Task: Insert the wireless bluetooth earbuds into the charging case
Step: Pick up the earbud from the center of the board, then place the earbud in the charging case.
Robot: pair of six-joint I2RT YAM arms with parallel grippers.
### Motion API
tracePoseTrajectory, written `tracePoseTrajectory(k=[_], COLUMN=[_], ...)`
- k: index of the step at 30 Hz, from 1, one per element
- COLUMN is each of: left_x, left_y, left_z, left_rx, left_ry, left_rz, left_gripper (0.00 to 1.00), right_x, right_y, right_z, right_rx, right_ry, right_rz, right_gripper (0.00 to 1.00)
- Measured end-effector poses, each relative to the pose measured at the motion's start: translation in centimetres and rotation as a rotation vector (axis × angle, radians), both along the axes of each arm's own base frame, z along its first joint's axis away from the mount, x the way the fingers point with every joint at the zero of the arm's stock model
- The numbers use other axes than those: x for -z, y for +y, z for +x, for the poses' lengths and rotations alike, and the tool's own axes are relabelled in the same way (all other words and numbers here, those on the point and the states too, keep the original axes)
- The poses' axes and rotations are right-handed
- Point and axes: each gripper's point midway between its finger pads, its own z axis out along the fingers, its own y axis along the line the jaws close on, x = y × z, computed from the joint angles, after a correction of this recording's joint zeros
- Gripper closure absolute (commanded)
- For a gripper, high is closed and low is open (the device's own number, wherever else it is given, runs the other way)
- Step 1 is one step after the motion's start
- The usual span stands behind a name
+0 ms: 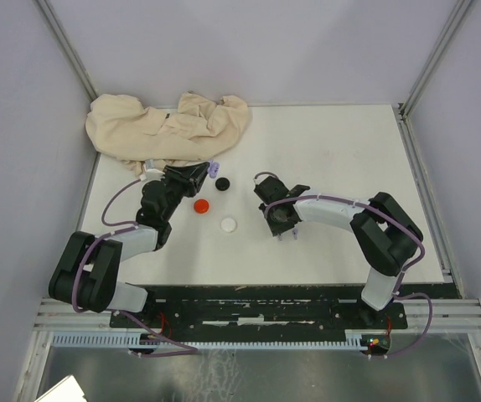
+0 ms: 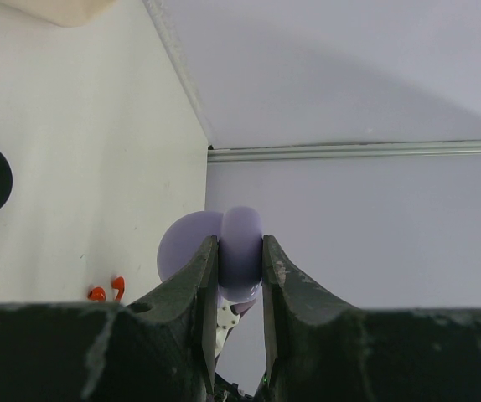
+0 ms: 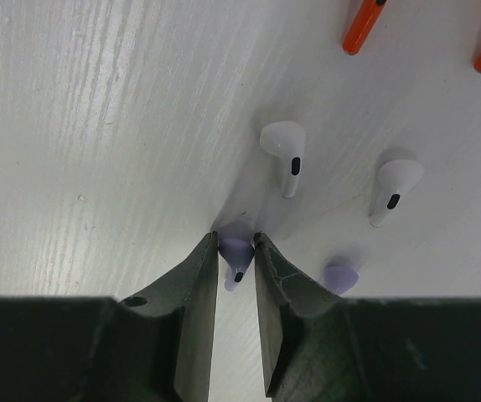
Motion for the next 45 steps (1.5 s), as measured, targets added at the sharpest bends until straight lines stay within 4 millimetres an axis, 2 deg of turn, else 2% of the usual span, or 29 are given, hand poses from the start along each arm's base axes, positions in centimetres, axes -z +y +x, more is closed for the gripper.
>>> tracePoseTrajectory(k=[8,11,14,16,19,25,28,30,37,41,45], left_x=[0.0,0.0,0.0,0.1,0.4,1.4,1.1,0.9,0.7,1.3,0.7], left_y=[0.0,-0.1,-0.3,-0.3,-0.5,-2.1,-3.9,-5.1,-8.7,-9.6,-9.9], left_z=[0.0,-0.1,-0.2,-0.2,-0.2,-0.1,0.1,0.1,-0.3,-0.9,-1.2], left_rx=[0.001,0.004,0.017,0.021,0.028,0.089,0.149,0.192,0.355,0.411,0.445], left_ry=[0.003,0.005,0.007,0.009,0.021,0.06,0.075,0.082,0.103,0.136,0.14], left_rz=[-0.005,-0.009,-0.012,-0.014,-0.019,-0.03,-0.065,-0.084,-0.157,-0.191,-0.214], left_gripper=[0.97,0.97,0.97,0.97,0.97,0.97,0.97,0.97,0.97,0.97,0.97], right_x=[-0.2,-0.8,-2.4,-4.2,-8.2,-17.8,-21.2,-22.4,-24.5,-24.2,-23.3], right_y=[-0.1,0.1,0.8,1.4,2.5,4.1,4.6,5.1,7.1,7.9,8.3], right_z=[0.2,0.8,2.0,2.9,4.5,7.5,8.4,9.0,10.1,10.3,10.4], right_rx=[0.004,-0.004,-0.02,-0.034,-0.059,-0.119,-0.151,-0.17,-0.244,-0.279,-0.308], right_ry=[-0.006,-0.03,-0.079,-0.133,-0.252,-0.594,-0.734,-0.792,-0.911,-0.925,-0.923], right_rz=[-0.008,-0.009,0.008,0.038,0.115,0.296,0.354,0.375,0.439,0.45,0.444], right_gripper=[0.91,0.93,0.95,0.95,0.95,0.93,0.93,0.94,0.94,0.94,0.94])
